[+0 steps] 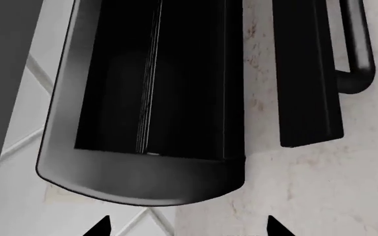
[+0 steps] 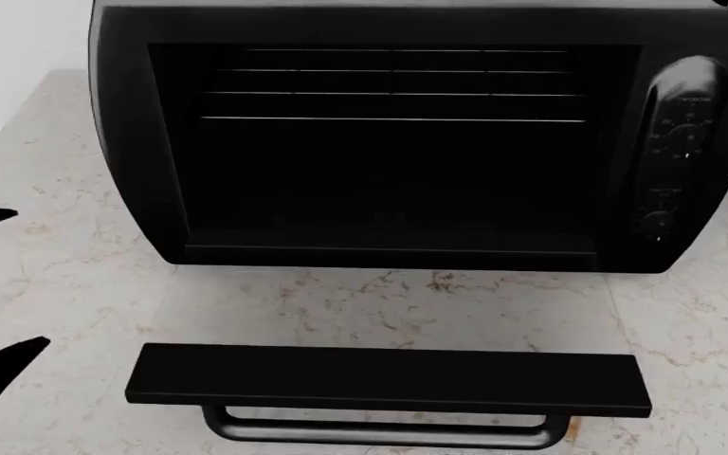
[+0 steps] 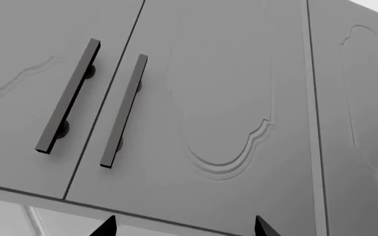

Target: Close the toaster oven door.

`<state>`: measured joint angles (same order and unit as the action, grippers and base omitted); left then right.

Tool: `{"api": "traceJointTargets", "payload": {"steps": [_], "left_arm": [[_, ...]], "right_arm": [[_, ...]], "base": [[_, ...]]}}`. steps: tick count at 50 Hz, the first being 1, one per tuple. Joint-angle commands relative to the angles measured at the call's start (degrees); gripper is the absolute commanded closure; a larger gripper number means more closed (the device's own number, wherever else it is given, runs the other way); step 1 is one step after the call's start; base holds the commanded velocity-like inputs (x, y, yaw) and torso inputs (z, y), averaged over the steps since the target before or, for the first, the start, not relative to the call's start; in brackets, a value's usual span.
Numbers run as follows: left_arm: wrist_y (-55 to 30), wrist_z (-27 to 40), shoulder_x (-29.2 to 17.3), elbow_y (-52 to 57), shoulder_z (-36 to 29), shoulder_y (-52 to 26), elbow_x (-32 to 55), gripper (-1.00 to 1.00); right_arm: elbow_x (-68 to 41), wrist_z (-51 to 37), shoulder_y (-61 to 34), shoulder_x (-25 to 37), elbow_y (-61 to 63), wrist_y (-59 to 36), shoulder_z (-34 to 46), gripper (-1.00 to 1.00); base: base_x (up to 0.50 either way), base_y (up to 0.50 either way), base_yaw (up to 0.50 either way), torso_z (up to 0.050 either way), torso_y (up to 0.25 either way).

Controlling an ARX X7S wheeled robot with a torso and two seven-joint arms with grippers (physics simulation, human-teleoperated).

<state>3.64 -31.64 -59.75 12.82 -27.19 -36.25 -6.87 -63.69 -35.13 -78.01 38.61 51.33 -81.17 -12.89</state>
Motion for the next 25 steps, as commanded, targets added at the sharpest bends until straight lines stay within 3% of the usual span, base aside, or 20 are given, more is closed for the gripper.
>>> {"api": "traceJointTargets", "payload": {"steps": [1, 25], "left_arm": [[1.3, -2.7, 0.3, -1.1, -2.2, -1.0, -1.8, -1.0], [5.5, -2.5, 6.2, -8.3, -7.3, -3.5, -8.2, -1.0]], "right_arm": [[-1.1, -1.0, 0.4, 0.6, -0.1, 0.7, 0.0, -1.0], [-2.9, -2.5, 1.2, 2.1, -0.4, 2.3, -0.1, -1.0]], "base": [[0.0, 0.0, 0.0, 0.0, 0.0], [0.0, 0.0, 0.0, 0.0, 0.0]]}}
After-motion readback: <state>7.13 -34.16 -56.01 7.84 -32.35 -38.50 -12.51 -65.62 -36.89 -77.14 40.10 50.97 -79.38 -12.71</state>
